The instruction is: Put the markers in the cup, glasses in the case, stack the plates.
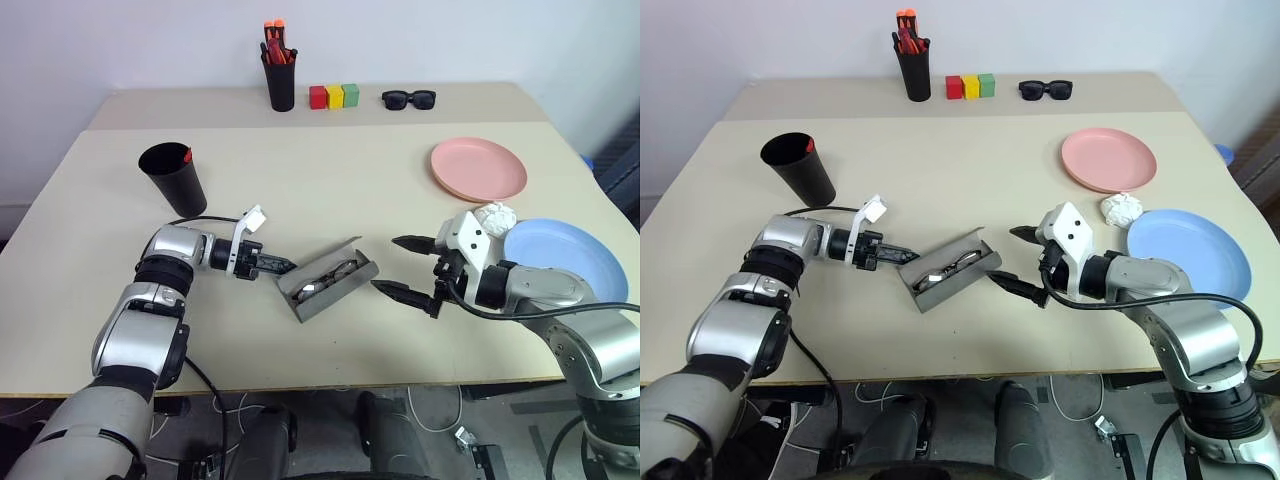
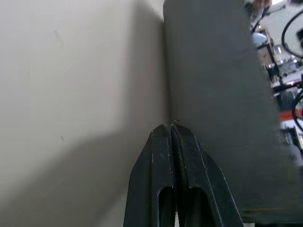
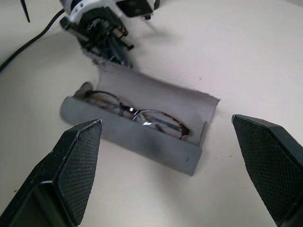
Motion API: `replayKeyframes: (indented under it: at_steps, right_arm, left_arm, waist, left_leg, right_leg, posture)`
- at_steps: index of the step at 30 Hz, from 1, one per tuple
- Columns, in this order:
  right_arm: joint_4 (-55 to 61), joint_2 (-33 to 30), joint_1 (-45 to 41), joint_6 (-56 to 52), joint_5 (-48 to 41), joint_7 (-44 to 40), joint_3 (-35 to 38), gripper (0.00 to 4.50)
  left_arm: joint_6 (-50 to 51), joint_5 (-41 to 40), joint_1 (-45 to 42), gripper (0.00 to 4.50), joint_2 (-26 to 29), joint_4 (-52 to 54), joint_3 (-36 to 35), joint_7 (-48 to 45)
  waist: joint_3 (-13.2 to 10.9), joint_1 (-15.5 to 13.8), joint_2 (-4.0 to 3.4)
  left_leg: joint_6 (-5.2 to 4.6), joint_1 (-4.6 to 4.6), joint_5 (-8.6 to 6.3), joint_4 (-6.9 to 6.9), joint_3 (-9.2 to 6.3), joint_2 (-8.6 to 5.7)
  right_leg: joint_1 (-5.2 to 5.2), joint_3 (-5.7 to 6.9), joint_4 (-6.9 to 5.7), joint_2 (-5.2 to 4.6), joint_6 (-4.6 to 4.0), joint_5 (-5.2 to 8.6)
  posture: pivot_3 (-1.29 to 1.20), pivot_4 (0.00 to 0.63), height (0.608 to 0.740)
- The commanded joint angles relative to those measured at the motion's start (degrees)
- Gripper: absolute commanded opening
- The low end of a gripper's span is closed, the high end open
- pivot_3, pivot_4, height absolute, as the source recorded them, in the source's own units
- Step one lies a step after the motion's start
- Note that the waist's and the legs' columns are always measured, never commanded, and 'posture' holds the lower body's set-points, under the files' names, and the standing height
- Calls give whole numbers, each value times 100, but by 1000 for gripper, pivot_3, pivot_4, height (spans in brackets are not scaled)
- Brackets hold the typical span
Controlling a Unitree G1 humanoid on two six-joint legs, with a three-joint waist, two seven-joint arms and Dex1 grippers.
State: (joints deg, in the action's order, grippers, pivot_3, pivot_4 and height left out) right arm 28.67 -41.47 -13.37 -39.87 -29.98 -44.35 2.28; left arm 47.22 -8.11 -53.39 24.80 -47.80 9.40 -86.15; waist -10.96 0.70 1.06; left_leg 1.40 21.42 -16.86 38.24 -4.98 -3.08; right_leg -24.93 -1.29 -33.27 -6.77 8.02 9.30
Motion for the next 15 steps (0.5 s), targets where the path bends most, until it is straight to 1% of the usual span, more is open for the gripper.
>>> replayKeyframes:
  at_steps: [1, 3, 7, 11, 13, 15]
  right_arm:
    - [-73, -74, -98, 158, 68, 12, 164, 4500]
    - [-139, -85, -126, 196, 113, 31, 177, 4500]
    - [-154, -50, -144, 225, 133, 39, 137, 4500]
    - [-183, -28, -160, 264, 189, 50, 111, 4500]
    - [-209, -25, -180, 286, 220, 50, 91, 4500]
    - [-244, -29, -191, 315, 249, 64, 111, 4500]
  left_arm:
    - [89, -88, 292, 66, 39, 981, 249, 7]
    - [43, -150, 421, 66, 1, 1357, 221, 177]
    - [85, -297, 391, 66, -62, 1614, 142, 413]
    - [283, -469, 525, 66, -62, 2085, 331, 395]
    - [263, -494, 553, 66, -62, 2132, 368, 461]
    - [191, -621, 453, 66, -150, 1979, 123, 642]
  waist:
    - [0, -5, 0]
    - [0, -5, 0]
    - [0, -4, 0]
    - [0, -2, 0]
    - [0, -2, 0]
    - [0, -3, 0]
  left_leg:
    - [0, 0, 0, 0, 0, 0]
    - [0, -1, 0, 0, 1, -1]
    - [0, -1, 0, 0, -1, 0]
    - [0, -1, 0, 0, 0, 0]
    - [0, -2, 0, 0, 0, 0]
    - [0, -2, 0, 0, -1, 0]
  right_leg:
    - [1, 0, 0, -1, 0, 0]
    - [2, -1, 2, -1, 0, 0]
    - [0, 0, 0, -1, -1, 0]
    - [0, 0, 0, -1, -1, 0]
    - [1, 0, 1, -1, -1, 0]
    - [1, 0, 0, -1, -1, 0]
  posture:
    - [0, 150, 740]
    - [0, 150, 740]
    - [0, 150, 740]
    - [0, 150, 740]
    - [0, 150, 740]
    - [0, 150, 740]
